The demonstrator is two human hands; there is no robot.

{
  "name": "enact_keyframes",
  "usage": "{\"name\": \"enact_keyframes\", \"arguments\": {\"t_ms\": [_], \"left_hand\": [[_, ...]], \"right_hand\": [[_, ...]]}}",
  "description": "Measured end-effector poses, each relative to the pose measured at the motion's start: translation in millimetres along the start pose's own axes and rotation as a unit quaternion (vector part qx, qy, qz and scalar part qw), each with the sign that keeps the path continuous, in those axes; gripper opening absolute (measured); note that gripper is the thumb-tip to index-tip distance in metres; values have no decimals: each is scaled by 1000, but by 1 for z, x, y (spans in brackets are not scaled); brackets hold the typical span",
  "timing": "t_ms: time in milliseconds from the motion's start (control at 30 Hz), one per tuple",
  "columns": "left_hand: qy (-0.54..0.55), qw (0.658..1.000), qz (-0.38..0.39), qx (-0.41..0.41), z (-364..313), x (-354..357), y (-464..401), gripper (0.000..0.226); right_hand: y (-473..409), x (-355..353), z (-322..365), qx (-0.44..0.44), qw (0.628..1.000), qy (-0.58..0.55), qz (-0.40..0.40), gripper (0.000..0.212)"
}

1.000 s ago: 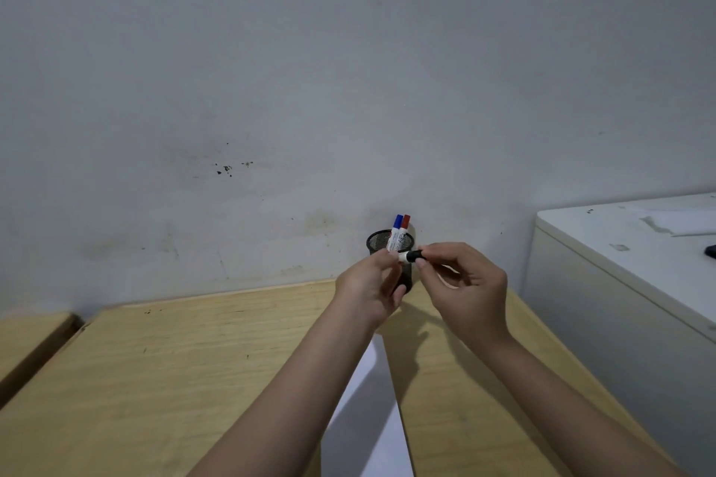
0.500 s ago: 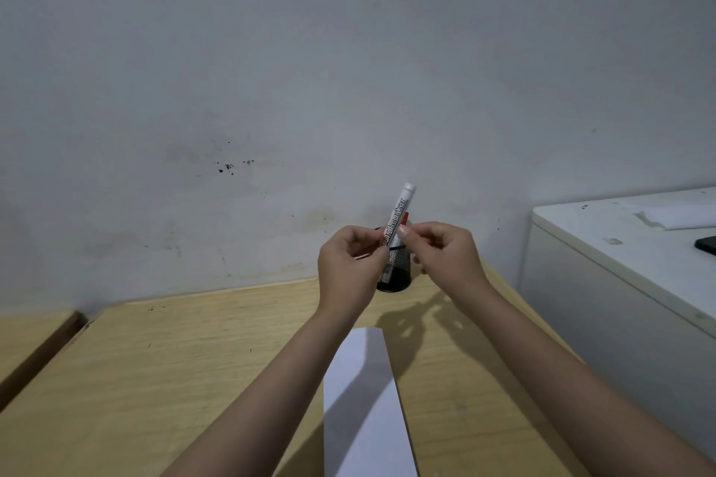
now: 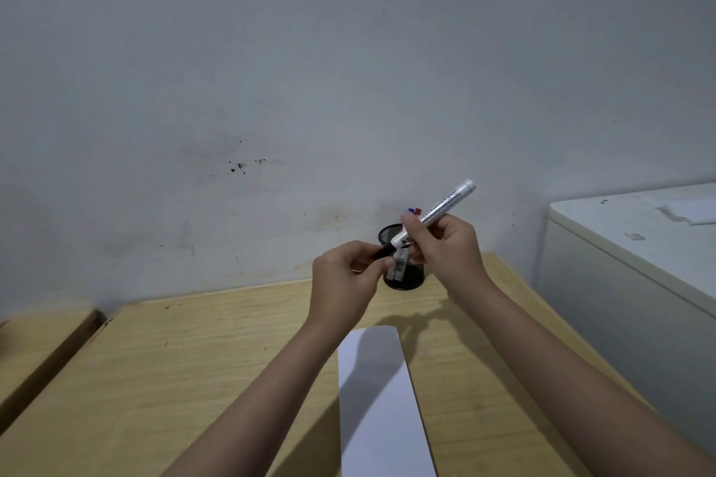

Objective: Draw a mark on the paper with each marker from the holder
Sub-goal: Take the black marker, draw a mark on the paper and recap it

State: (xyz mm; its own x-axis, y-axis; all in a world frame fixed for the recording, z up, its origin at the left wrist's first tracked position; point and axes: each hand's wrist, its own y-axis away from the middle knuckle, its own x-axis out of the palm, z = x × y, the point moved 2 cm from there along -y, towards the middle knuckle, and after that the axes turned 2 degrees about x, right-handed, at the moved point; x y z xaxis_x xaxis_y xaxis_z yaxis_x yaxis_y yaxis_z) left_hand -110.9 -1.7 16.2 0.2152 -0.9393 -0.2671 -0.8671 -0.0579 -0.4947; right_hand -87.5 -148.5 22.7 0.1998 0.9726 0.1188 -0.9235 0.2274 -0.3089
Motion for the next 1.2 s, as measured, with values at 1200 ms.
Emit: {"name": "enact_keyframes", "arguments": {"t_ms": [1200], "left_hand": [[-177, 933, 190, -248, 147, -9, -36, 16]], "right_hand": [[0, 20, -73, 93, 994, -13, 62, 20]]}}
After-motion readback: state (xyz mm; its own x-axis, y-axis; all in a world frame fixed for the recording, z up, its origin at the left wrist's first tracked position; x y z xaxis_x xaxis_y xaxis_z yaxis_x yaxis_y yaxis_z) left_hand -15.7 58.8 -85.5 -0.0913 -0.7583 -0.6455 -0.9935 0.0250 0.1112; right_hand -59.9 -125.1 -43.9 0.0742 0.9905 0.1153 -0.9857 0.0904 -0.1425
